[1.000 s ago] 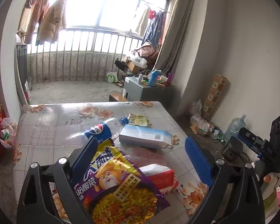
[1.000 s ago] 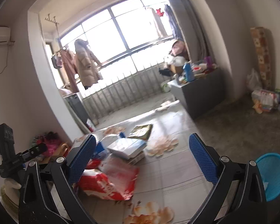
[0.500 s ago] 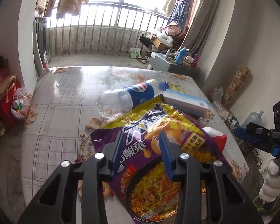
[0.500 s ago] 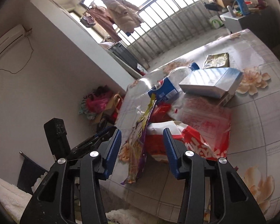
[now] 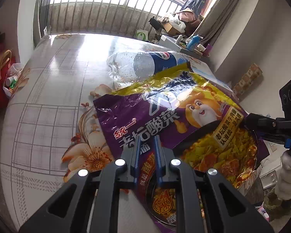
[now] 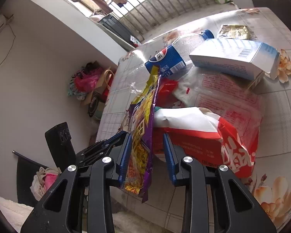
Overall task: Collect trash
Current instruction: 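Grasp the purple noodle bag with the left tool while the right tool takes its edge, then grasp the green plastic bag with the left tool while the right tool holds the noodle bag, then carry the green bag and noodle bag over the blue wastebasket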
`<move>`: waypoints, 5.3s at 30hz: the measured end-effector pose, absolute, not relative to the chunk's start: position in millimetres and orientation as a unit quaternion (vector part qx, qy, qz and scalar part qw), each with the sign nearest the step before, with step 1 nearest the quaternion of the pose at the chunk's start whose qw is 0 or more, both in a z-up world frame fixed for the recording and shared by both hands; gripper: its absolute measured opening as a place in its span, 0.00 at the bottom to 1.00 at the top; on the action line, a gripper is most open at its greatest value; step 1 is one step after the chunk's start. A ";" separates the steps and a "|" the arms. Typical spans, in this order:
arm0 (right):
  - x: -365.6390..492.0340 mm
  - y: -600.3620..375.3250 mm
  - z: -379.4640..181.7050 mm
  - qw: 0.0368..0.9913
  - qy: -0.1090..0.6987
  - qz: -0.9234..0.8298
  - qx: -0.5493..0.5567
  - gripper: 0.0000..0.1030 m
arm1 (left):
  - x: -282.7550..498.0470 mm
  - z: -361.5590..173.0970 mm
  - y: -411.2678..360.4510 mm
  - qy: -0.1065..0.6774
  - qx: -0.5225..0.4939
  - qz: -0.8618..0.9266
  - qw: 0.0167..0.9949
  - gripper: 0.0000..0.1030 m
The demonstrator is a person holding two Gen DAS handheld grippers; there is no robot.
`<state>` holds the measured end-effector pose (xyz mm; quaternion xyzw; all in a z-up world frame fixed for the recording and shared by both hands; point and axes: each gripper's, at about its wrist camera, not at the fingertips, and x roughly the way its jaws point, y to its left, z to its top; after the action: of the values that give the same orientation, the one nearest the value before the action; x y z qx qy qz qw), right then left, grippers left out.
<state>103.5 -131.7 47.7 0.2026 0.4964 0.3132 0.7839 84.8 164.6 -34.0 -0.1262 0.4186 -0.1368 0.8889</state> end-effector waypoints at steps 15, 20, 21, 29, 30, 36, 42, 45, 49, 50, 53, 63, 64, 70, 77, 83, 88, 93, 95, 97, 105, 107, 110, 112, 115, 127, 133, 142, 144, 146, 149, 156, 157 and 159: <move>89.5 -135.2 86.6 0.804 0.420 0.365 0.210 0.01 | 68.8 1.9 178.3 0.371 -0.152 -0.171 0.900 0.12; 79.1 -192.7 112.7 0.826 0.366 0.343 0.256 0.01 | 68.2 20.4 163.3 0.353 -0.150 -0.197 0.902 0.12; 76.1 -206.4 115.7 0.829 0.358 0.337 0.268 0.01 | 69.1 21.7 159.5 0.353 -0.151 -0.201 0.901 0.12; 50.8 -283.8 107.7 0.849 0.331 0.256 0.322 0.01 | 93.6 33.6 140.3 0.345 -0.157 -0.198 0.904 0.12; 47.7 -290.3 105.7 0.851 0.328 0.248 0.328 0.01 | 99.0 36.4 139.0 0.343 -0.155 -0.198 0.905 0.12; 34.0 -319.5 91.9 0.846 0.312 0.222 0.370 0.01 | 121.1 27.9 121.1 0.373 -0.133 -0.211 0.893 0.12; 38.0 -331.0 73.8 0.836 0.323 0.209 0.392 0.01 | 123.4 8.8 99.6 0.409 -0.143 -0.261 0.862 0.12; 35.7 -341.8 71.9 0.835 0.322 0.205 0.397 0.01 | 112.4 12.4 93.4 0.402 -0.127 -0.293 0.858 0.12; 30.7 -351.8 69.8 0.831 0.318 0.205 0.408 0.01 | 96.0 12.3 82.5 0.410 -0.090 -0.332 0.845 0.12; 31.1 -352.9 68.9 0.831 0.318 0.204 0.409 0.01 | 93.1 10.6 78.8 0.416 -0.080 -0.337 0.841 0.12; 27.3 -357.9 66.9 0.830 0.316 0.201 0.413 0.01 | 79.1 2.9 68.4 0.433 -0.042 -0.346 0.831 0.12; 24.2 -367.3 61.2 0.819 0.309 0.213 0.434 0.01 | 55.4 -13.3 54.5 0.462 0.016 -0.323 0.826 0.15; 24.5 -365.9 61.7 0.817 0.309 0.218 0.435 0.01 | 54.0 -13.7 53.8 0.460 0.022 -0.317 0.829 0.16; 30.1 -346.8 59.8 0.810 0.322 0.247 0.424 0.01 | 45.1 -24.0 49.3 0.466 0.032 -0.304 0.830 0.20; 30.3 -316.3 53.9 0.828 0.370 0.240 0.346 0.02 | 48.8 -13.5 69.5 0.454 -0.003 -0.267 0.850 0.35; 25.7 -310.2 56.0 0.835 0.376 0.239 0.322 0.01 | 53.8 -3.5 87.8 0.442 -0.014 -0.247 0.862 0.41; 25.0 -308.2 58.0 0.839 0.379 0.239 0.310 0.01 | 54.4 3.0 96.2 0.434 -0.022 -0.238 0.869 0.46; 27.8 -303.8 57.4 0.838 0.382 0.238 0.309 0.01 | 56.7 8.7 109.8 0.426 -0.050 -0.235 0.872 0.50; 27.7 -303.7 58.1 0.838 0.382 0.239 0.307 0.01 | 58.3 9.2 117.3 0.424 -0.065 -0.227 0.874 0.50; 28.2 -303.5 58.6 0.838 0.382 0.239 0.306 0.01 | 61.9 8.2 124.3 0.424 -0.078 -0.218 0.875 0.50; 29.1 -302.3 58.3 0.839 0.383 0.237 0.306 0.01 | 83.9 -14.3 153.2 0.446 -0.184 -0.218 0.848 0.50; 28.8 -302.4 58.4 0.839 0.382 0.238 0.306 0.01 | 88.7 -22.2 158.9 0.454 -0.212 -0.221 0.837 0.50; 28.9 -302.1 58.0 0.839 0.382 0.237 0.306 0.01 | 93.9 -34.1 167.5 0.464 -0.256 -0.230 0.816 0.50; 29.6 -302.4 56.7 0.838 0.382 0.238 0.307 0.01 | 95.4 -40.2 171.2 0.465 -0.280 -0.235 0.806 0.50; 30.4 -301.8 55.9 0.838 0.384 0.238 0.307 0.01 | 95.9 -45.4 176.7 0.465 -0.307 -0.238 0.795 0.50; 26.5 -309.1 60.3 0.842 0.364 0.240 0.317 0.01 | 84.6 -18.0 176.2 0.425 -0.296 -0.255 0.816 0.25; 16.6 -331.6 70.2 0.856 0.323 0.222 0.337 0.01 | 78.8 22.1 166.1 0.386 -0.262 -0.263 0.845 0.25; -14.0 -396.4 85.0 0.884 0.257 0.136 0.367 0.01 | 98.9 76.9 113.8 0.342 -0.225 -0.319 0.855 0.25; -25.1 -413.2 85.7 0.889 0.244 0.109 0.372 0.01 | 106.6 88.2 87.0 0.338 -0.206 -0.338 0.854 0.25; -36.8 -428.5 85.9 0.894 0.230 0.080 0.376 0.01 | 113.4 99.3 55.1 0.335 -0.182 -0.359 0.852 0.25; -54.7 -451.0 82.7 0.898 0.216 0.034 0.383 0.01 | 125.3 110.7 0.4 0.340 -0.145 -0.385 0.846 0.25; -77.7 -489.4 59.7 0.889 0.225 -0.088 0.389 0.01 | 141.2 115.1 -159.5 0.368 -0.065 -0.459 0.806 0.25; -79.9 -495.9 54.3 0.885 0.229 -0.107 0.390 0.01 | 141.6 111.0 -182.4 0.374 -0.052 -0.464 0.801 0.25; -82.0 -504.5 42.8 0.877 0.239 -0.142 0.392 0.01 | 140.3 96.3 -232.5 0.386 -0.015 -0.467 0.795 0.25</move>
<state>-82.0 -504.5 42.8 0.3924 0.2394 -0.1418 0.8767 140.3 -232.5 96.3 -0.0154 0.3863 -0.4672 0.7952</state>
